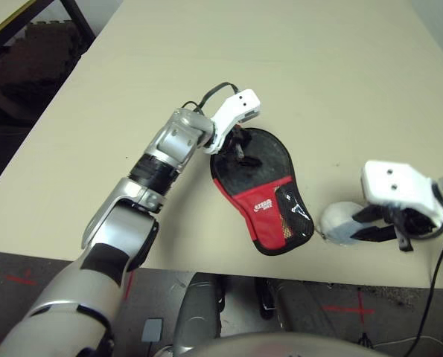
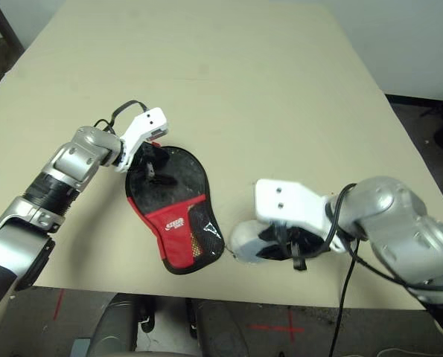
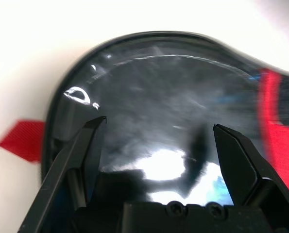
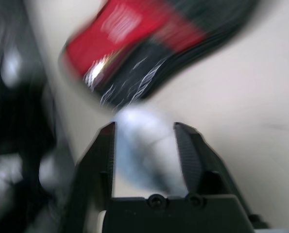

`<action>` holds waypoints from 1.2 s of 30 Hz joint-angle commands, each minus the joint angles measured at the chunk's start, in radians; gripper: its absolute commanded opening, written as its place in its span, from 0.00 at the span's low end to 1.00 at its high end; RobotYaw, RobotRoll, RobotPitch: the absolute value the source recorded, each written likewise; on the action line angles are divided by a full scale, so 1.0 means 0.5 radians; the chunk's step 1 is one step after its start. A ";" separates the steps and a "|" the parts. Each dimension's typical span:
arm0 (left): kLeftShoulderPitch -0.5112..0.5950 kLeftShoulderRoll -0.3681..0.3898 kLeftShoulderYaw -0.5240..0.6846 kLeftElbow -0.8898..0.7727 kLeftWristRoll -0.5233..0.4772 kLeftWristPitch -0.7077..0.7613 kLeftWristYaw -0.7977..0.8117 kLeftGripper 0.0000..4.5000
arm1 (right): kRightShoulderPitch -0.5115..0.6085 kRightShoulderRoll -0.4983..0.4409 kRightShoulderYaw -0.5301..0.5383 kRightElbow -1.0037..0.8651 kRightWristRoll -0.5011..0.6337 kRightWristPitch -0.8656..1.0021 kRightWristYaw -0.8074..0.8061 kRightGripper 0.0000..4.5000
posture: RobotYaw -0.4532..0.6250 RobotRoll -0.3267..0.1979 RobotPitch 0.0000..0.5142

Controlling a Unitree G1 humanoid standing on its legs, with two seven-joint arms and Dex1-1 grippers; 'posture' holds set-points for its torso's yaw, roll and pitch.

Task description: Store the ping-pong paddle in its case and zip it.

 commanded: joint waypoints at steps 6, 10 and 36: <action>-0.038 0.011 0.561 0.167 -0.068 -0.280 0.571 1.00 | -0.246 0.346 -0.284 0.864 -0.273 -0.424 -0.858 0.99 | 0.24 0.62 0.44; 0.065 -0.071 0.884 0.398 -0.014 -0.794 1.178 1.00 | -0.168 0.698 -0.506 1.253 -0.439 -1.080 -1.484 0.99 | 0.25 0.62 0.44; 0.913 -0.192 1.127 0.575 0.112 -1.858 2.135 1.00 | 0.327 1.117 -0.811 2.515 -0.670 -3.115 -2.802 0.99 | 0.29 0.62 0.40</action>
